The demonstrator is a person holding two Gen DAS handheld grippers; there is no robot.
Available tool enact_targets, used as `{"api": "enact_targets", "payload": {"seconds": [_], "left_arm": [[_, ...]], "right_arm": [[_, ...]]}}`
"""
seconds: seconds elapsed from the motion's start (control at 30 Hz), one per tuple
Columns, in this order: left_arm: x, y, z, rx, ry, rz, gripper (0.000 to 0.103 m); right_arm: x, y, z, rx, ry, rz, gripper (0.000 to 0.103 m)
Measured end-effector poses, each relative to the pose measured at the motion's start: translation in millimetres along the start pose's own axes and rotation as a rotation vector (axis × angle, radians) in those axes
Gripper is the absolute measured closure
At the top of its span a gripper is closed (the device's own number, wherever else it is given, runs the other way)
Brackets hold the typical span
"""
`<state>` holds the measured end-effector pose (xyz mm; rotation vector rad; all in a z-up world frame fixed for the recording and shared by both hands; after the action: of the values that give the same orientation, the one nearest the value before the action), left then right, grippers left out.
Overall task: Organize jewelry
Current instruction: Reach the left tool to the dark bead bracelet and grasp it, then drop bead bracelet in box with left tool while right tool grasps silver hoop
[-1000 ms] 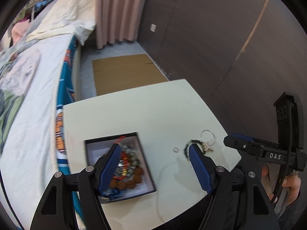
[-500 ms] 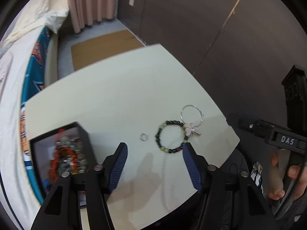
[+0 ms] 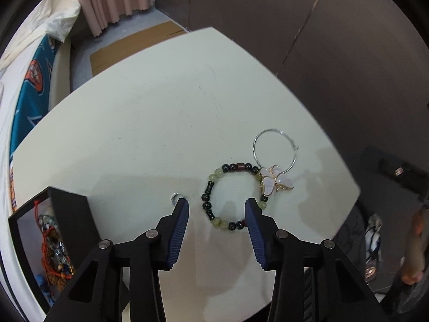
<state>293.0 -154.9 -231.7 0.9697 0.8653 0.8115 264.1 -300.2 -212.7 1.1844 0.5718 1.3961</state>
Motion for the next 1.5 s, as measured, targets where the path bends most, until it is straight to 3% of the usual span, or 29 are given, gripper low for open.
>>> {"api": "enact_targets", "payload": {"seconds": [0.03,0.07,0.2,0.27,0.4,0.7,1.1,1.17,1.2,1.3,1.5], "left_arm": [[0.4,-3.1,-1.1,0.009,-0.007,0.014,0.075],[1.5,-7.5,-2.3,0.021,-0.008,0.027,0.08],[3.0,-15.3,-2.4,0.021,-0.009,0.036,0.081],[4.5,-14.8,-1.8,0.017,-0.016,0.058,0.095],[7.7,-8.7,-0.9,0.001,-0.006,0.039,0.095],[14.1,45.0,3.7,-0.117,0.025,0.007,0.095],[27.5,85.1,9.7,-0.206,0.055,-0.015,0.095],[30.3,92.4,10.0,-0.222,0.063,-0.018,0.095],[32.8,95.7,10.8,-0.228,0.067,-0.019,0.095],[38.7,110.1,7.2,-0.254,0.088,-0.028,0.095],[53.5,140.6,-2.4,-0.296,0.1,-0.011,0.095]], "right_arm": [[-1.6,-0.1,-0.2,0.001,-0.002,-0.001,0.03],[-3.4,-0.4,-0.3,0.002,-0.003,-0.002,0.03],[-5.3,-3.4,0.9,0.007,-0.002,-0.007,0.03],[-5.1,-5.6,2.6,0.01,0.004,-0.011,0.03],[6.3,-17.3,7.0,0.034,0.047,-0.026,0.033],[27.6,-50.6,12.5,0.119,0.127,-0.088,0.067],[42.8,-71.8,15.4,0.135,0.232,-0.231,0.079],[43.9,-72.5,15.8,0.13,0.257,-0.267,0.088],[44.3,-74.1,13.9,0.136,0.266,-0.273,0.098],[47.4,-71.1,13.6,0.111,0.299,-0.285,0.099],[63.9,-59.7,11.4,0.071,0.299,-0.217,0.1]]}}
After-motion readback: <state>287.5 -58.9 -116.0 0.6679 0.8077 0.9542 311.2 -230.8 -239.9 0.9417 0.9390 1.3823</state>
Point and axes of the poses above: each gripper's, at about its wrist camera, not at the fingertips, and y roughly against the way its jaws point, x to its left, z to its top, the point moved 9 cm from there along -y, roughly the way its jaws point, and after that the axes turned 8 degrees about -z, right-handed, at the moved point
